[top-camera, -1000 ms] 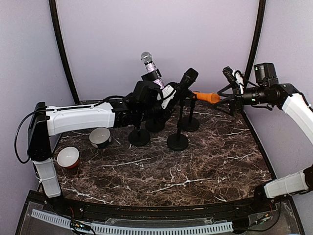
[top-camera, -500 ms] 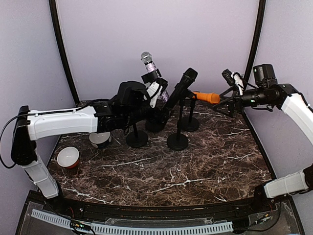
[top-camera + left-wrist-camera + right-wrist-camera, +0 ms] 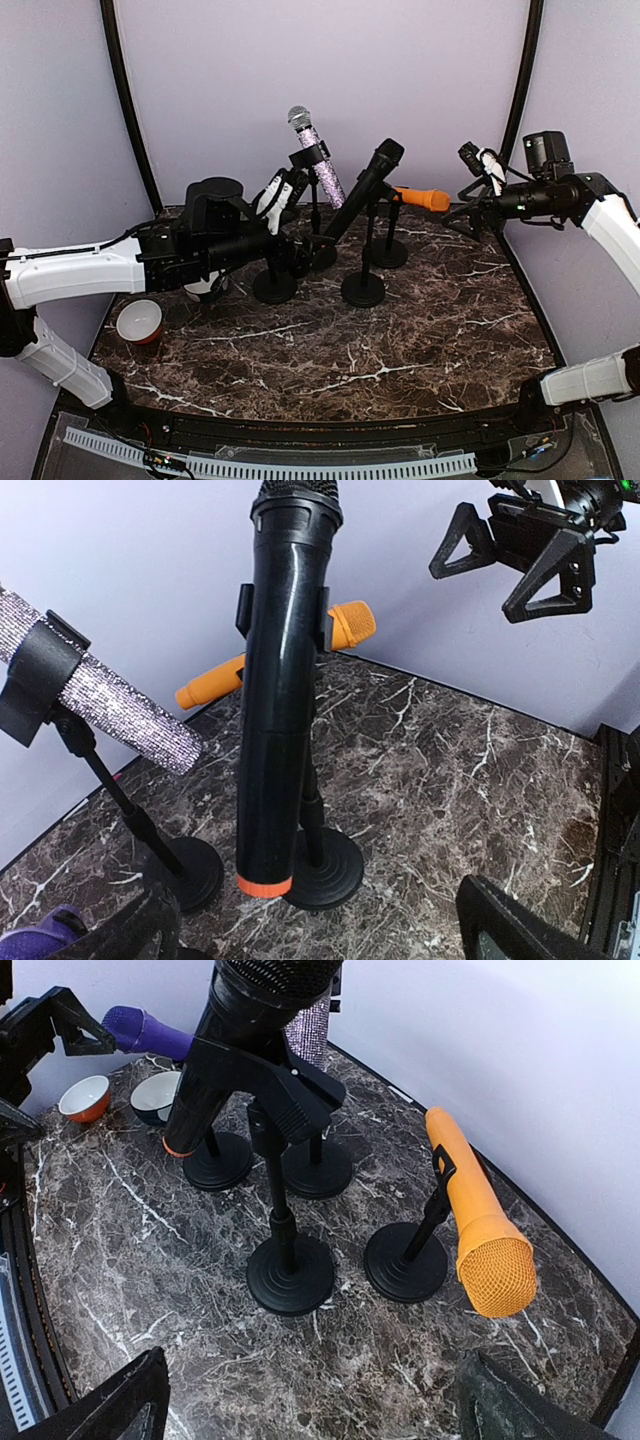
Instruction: Attach the microphones to the stand
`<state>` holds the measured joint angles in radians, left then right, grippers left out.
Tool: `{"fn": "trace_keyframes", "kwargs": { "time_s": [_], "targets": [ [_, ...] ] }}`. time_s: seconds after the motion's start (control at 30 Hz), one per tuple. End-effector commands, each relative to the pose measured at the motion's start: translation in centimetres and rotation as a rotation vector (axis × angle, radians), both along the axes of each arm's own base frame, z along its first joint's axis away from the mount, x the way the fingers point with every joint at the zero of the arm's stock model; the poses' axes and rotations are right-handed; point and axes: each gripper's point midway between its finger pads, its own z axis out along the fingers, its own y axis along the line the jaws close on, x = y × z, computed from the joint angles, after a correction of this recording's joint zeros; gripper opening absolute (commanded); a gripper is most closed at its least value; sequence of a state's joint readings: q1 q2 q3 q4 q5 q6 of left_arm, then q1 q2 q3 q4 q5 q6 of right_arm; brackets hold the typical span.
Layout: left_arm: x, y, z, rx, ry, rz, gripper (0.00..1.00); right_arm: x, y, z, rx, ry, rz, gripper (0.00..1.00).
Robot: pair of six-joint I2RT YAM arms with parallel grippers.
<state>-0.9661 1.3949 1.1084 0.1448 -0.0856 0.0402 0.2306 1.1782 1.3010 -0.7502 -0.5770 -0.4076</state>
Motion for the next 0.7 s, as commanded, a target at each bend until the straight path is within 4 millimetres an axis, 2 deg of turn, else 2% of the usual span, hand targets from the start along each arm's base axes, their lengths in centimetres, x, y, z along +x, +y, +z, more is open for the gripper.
{"fn": "trace_keyframes", "kwargs": {
  "time_s": [0.0,0.07,0.13,0.2,0.27,0.33,0.53,0.67],
  "targets": [
    [-2.2,-0.4,2.5,-0.09,-0.003,-0.108,0.99,-0.1,-0.7,1.4,-0.018,-0.045,-0.03,1.0],
    [-2.8,-0.3,3.9,-0.118,0.008,-0.131,0.99,0.8,-1.5,2.5,-0.019,-0.073,-0.107,1.0],
    [-2.6,0.4,5.8,-0.139,0.027,-0.093,0.99,2.1,-2.8,4.3,0.009,-0.12,-0.23,1.0],
    [-1.3,2.0,6.3,-0.117,0.077,0.036,0.99,2.8,-3.9,6.0,0.041,-0.17,-0.326,1.0],
    [0.4,4.4,6.3,-0.058,0.096,0.198,0.99,2.9,-4.4,7.3,0.079,-0.19,-0.378,1.0],
    [1.2,7.0,6.6,-0.018,0.077,0.327,0.99,2.9,-5.0,8.3,0.127,-0.204,-0.433,1.0],
    [0.8,14.2,8.8,-0.083,-0.072,0.539,0.99,2.8,-6.9,9.4,0.148,-0.241,-0.528,1.0],
    [0.4,16.7,7.9,-0.078,-0.084,0.603,0.99,2.3,-7.0,9.1,0.166,-0.23,-0.505,1.0]
  ]
}}
